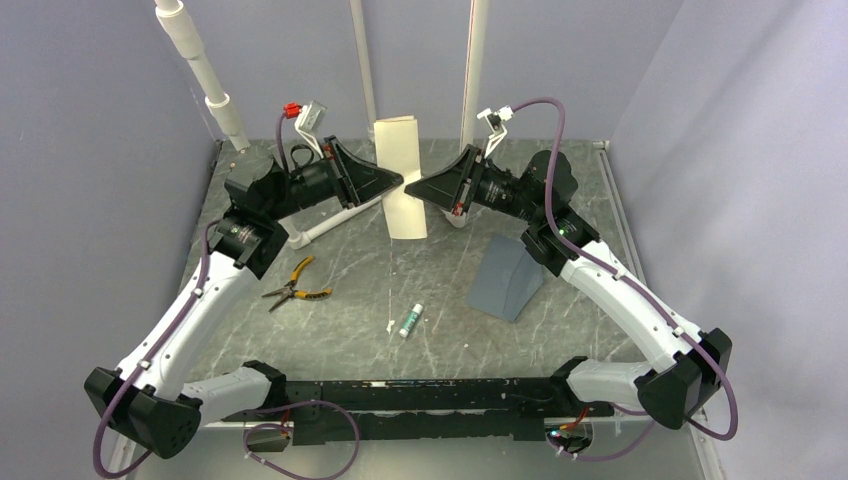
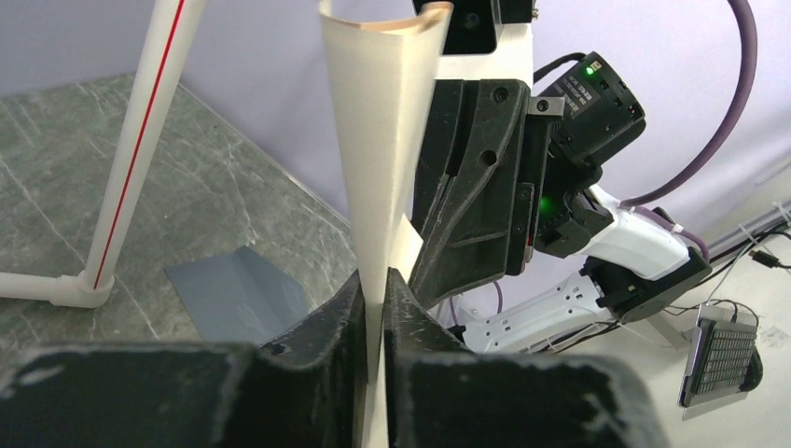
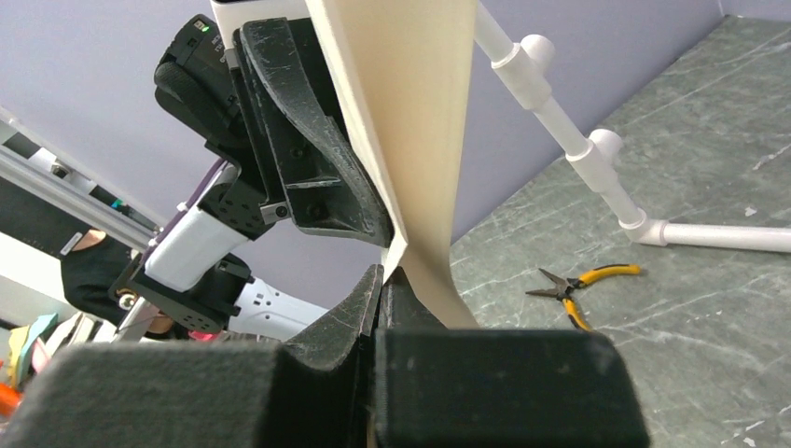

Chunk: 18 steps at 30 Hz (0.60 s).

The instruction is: Place the letter into the envelope and seal it

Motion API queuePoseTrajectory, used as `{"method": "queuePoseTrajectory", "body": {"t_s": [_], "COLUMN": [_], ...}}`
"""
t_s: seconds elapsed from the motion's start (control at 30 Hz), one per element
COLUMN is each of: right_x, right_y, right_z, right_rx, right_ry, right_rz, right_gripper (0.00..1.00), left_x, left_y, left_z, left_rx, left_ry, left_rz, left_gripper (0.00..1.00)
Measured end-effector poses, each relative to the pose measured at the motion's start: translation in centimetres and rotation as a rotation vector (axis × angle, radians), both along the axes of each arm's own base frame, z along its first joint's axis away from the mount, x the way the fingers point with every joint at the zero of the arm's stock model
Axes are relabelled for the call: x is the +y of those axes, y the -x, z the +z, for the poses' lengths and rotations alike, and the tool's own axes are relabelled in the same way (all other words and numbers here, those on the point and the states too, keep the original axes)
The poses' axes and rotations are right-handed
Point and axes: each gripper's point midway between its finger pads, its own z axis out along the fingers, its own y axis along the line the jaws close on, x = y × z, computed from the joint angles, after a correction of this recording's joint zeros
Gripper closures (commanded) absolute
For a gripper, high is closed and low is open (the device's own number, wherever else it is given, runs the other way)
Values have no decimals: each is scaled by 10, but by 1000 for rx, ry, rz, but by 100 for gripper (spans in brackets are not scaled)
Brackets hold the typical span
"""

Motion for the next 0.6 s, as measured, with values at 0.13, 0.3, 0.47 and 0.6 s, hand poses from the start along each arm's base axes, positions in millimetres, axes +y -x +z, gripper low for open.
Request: {"method": "queuePoseTrajectory", "body": {"t_s": [0.13,0.3,0.47,0.6], "right_x": [0,-2,-18,-37], "right_y": [0,2,18,38], "right_z": [-4,-7,-4,7], "right_rx": [14,28,-4,-65], "right_ry": [11,27,33,7], "right_rz": [1,-1,-26,-54], "right_gripper": [91,35,16,7], "left_x": [-1,-1,-1,-2], "left_y": [1,2,6,13], "left_z": [-1,-2,-4,-1], "left_rx": [1,5,18,34], "left_ry": [-5,-9,-13,-6], "left_rz": [-11,-14,-31,-66], "left_gripper": [97,98,97,98]}}
